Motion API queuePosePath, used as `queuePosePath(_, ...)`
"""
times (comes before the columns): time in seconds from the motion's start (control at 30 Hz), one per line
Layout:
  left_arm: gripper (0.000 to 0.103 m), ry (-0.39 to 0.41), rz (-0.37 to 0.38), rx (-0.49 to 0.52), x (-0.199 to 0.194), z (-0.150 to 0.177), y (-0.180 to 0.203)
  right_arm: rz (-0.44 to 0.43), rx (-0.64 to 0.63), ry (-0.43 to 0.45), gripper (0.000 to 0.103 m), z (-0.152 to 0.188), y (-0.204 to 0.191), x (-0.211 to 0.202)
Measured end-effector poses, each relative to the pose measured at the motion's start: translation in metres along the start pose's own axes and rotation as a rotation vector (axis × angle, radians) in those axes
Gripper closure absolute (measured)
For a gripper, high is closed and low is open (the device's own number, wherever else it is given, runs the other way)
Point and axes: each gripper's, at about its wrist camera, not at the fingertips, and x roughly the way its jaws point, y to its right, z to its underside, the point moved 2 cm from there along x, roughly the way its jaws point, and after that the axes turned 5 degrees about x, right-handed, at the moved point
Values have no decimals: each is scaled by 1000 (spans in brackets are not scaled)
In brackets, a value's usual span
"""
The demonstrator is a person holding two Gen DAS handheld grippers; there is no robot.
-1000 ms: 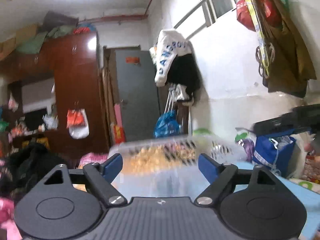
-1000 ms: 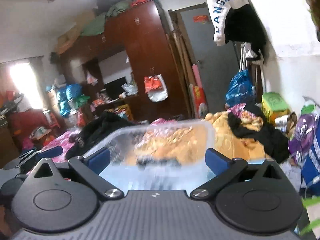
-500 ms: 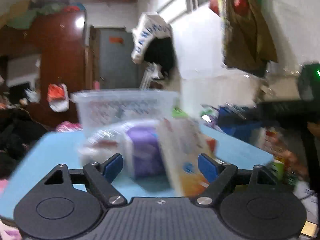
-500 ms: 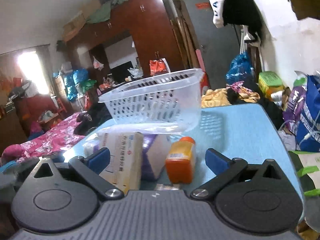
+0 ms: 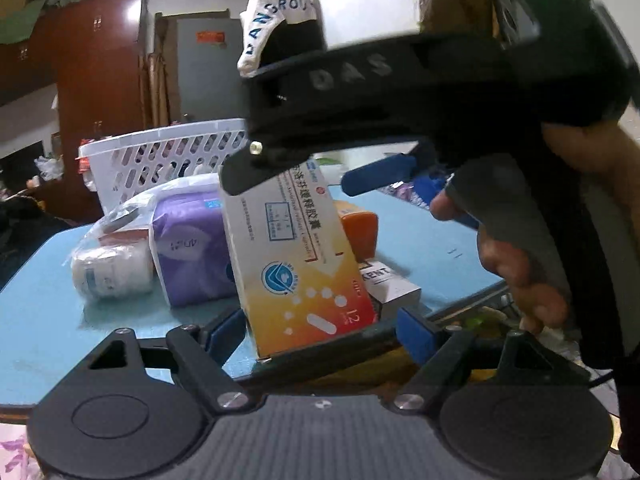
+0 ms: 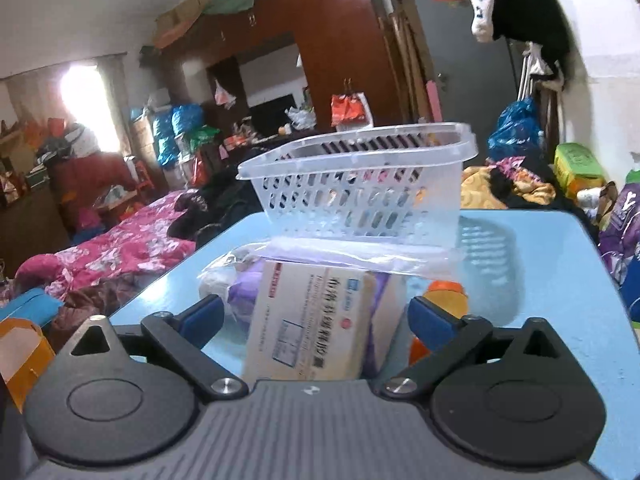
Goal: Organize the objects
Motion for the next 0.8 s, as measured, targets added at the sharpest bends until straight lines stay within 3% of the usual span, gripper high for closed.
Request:
queuePosePath(0.2, 21, -12, -38, 6, 11, -1, 2, 13, -45, -65, 25, 4, -3, 9)
queuePosePath(0.37, 25, 4, -52, 21, 10, 2, 1, 6, -17, -52, 38, 4, 3, 3)
queuePosePath(0.57, 25, 23, -41, 43, 5, 5, 0, -29, 9, -67, 35, 1, 9, 4)
queuePosePath(0.67, 25, 30, -20, 30, 4, 7, -8, -62, 34, -107, 25, 2, 18, 10)
queuePosePath(0.8, 25, 50, 3, 48, 1, 11, -16, -120, 67, -123, 25, 6, 25, 14)
